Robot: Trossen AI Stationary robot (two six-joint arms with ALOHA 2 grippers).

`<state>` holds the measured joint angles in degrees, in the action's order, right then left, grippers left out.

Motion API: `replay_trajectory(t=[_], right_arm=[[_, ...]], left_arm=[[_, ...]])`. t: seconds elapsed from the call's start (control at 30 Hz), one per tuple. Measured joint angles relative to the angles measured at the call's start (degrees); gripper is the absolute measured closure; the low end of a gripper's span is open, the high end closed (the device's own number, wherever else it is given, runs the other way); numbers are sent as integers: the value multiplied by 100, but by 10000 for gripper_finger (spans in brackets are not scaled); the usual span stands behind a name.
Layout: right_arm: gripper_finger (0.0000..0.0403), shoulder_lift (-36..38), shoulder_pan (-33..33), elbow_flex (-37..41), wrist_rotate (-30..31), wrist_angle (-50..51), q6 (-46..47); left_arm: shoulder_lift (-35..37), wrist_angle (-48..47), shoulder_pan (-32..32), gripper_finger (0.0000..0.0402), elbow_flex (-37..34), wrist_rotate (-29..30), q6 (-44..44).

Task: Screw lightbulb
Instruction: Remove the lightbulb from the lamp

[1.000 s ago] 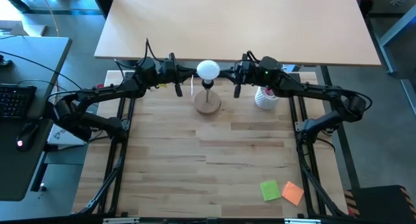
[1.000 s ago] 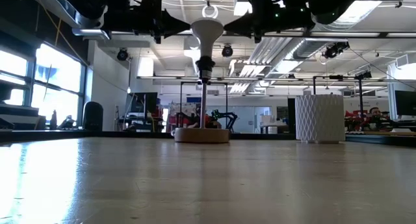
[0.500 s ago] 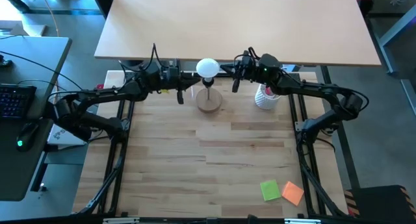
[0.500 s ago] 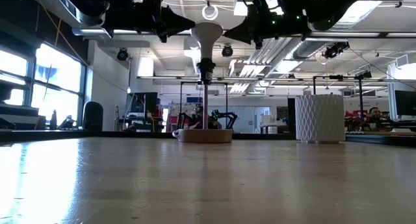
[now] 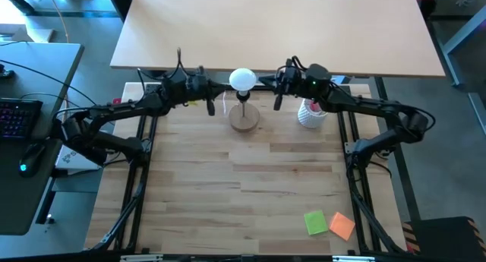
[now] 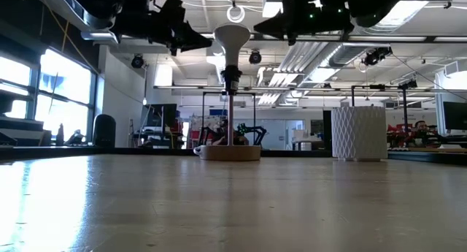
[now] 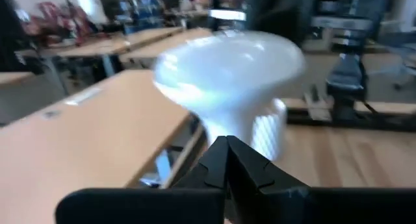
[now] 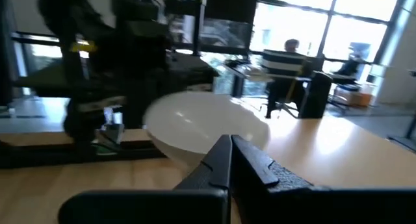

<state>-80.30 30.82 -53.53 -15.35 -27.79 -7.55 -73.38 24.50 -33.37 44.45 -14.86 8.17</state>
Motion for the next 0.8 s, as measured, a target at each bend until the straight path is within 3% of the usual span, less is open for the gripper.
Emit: replay_trajectory(t=[0.3, 0.57, 0.8], right_arm=[[403, -99, -240, 1, -324, 34, 111], [403, -280, -153, -1, -31, -190, 161], [403, -312, -119, 3, 712, -163, 260]], left_arm=[[-133, 887, -235, 401, 0, -422, -234], [-380, 1168, -86, 401, 0, -626, -362], [-387, 1183, 199, 401, 0, -739, -346]])
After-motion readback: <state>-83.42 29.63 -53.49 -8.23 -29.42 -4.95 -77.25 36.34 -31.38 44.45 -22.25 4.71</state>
